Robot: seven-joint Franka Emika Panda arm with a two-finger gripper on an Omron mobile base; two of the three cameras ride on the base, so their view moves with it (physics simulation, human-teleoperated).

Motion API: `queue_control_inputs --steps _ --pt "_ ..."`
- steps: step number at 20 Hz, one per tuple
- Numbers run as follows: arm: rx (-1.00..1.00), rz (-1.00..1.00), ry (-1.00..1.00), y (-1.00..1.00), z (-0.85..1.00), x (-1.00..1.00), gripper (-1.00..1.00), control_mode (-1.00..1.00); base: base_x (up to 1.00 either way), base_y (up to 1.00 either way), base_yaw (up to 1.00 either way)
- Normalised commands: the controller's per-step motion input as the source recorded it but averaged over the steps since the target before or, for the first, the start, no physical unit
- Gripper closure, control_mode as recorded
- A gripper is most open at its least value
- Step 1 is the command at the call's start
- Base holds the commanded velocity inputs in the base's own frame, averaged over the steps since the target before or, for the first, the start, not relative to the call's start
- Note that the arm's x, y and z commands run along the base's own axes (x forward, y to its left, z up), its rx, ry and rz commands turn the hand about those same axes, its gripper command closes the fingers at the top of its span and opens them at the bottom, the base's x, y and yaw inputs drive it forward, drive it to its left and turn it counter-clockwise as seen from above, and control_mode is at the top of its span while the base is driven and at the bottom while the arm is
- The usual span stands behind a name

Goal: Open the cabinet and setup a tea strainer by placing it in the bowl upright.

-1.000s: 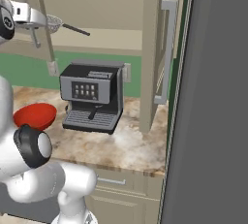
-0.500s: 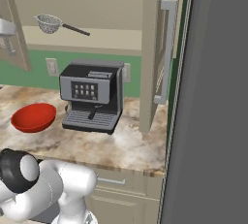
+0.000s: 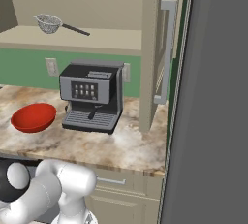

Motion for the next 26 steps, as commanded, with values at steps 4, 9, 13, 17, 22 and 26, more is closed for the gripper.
queue_control_inputs --steps 4,9,13,17,22,26 --pt "0.0 0.0 0.0 0.22 0.0 -0.18 -1.0 -1.0 0.0 0.0 0.0" --pt "0.0 0.0 0.0 0.13 0.0 0.0 -1.0 -1.0 0.0 0.0 0.0" --pt "-0.02 -0.05 0.0 0.12 0.0 -0.09 -1.0 -1.0 0.0 0.0 0.0" --pt "0.07 -0.1 -0.11 -0.16 0.13 -0.8 -1.0 -1.0 0.0 0.0 0.0" --pt "0.34 0.0 -0.06 -0.78 0.04 -0.87 -1.0 -1.0 0.0 0.0 0.0" --pt "0.62 0.09 0.02 -1.0 0.0 -0.45 -1.0 -1.0 0.0 0.0 0.0"
